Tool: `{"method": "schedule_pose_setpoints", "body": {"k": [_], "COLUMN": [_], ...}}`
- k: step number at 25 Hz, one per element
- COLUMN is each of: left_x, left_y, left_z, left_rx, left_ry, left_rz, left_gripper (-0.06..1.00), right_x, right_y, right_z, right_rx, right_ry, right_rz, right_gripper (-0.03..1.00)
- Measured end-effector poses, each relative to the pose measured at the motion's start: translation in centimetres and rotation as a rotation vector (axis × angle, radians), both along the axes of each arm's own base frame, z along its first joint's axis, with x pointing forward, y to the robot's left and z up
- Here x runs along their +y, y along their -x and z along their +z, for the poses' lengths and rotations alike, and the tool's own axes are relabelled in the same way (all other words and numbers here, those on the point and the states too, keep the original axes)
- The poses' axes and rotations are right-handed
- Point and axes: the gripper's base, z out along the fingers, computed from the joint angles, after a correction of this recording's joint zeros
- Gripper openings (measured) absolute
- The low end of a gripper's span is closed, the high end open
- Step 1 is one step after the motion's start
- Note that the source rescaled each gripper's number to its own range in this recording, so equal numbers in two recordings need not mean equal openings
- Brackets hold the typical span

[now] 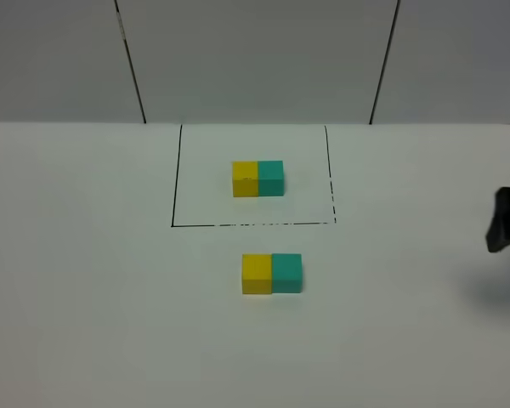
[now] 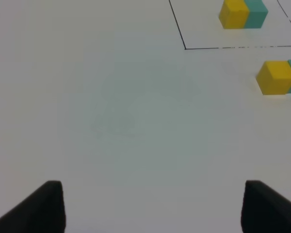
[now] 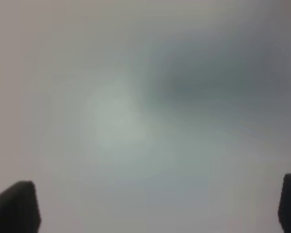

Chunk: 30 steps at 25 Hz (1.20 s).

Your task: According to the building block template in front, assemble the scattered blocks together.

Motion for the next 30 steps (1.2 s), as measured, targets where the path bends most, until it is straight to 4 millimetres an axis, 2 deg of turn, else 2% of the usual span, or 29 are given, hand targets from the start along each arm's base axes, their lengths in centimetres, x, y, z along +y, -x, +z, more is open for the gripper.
{"method": "schedule_pose_setpoints", "body": {"k": [5,10,14,20,24,30], "left_x": [0.0,0.0,0.0,0.0,0.0,0.0], "left_y": [0.0,0.0,0.0,0.0,0.0,0.0], "left_z": [0.0,0.0,0.0,0.0,0.0,0.0], "left_rx": [0.0,0.0,0.0,0.0,0.0,0.0], "left_ry": [0.0,0.0,0.0,0.001,0.001,0.001], "left_rz": [0.0,0.0,0.0,0.0,0.0,0.0], "left_gripper": [0.65,0.65,0.65,0.64,0.64,0.64], "right_x": [-1.3,-1.2,-0.8,-0.4,-0.4,-0.1], "right_y": [7.5,14.8,19.4,23.4,24.9,27.0], "right_z": [0.7,1.0,1.4,0.5,0.0,0.2], "right_rx": [-0.066,-0.198,-0.352,-0.477,-0.532,-0.669], "right_ry": [0.025,0.08,0.087,0.093,0.116,0.132], "right_rz": [-0.081,-0.102,-0.112,-0.114,-0.104,-0.034], "right_gripper": [0.99,0.99,0.99,0.98,0.94,0.85]}}
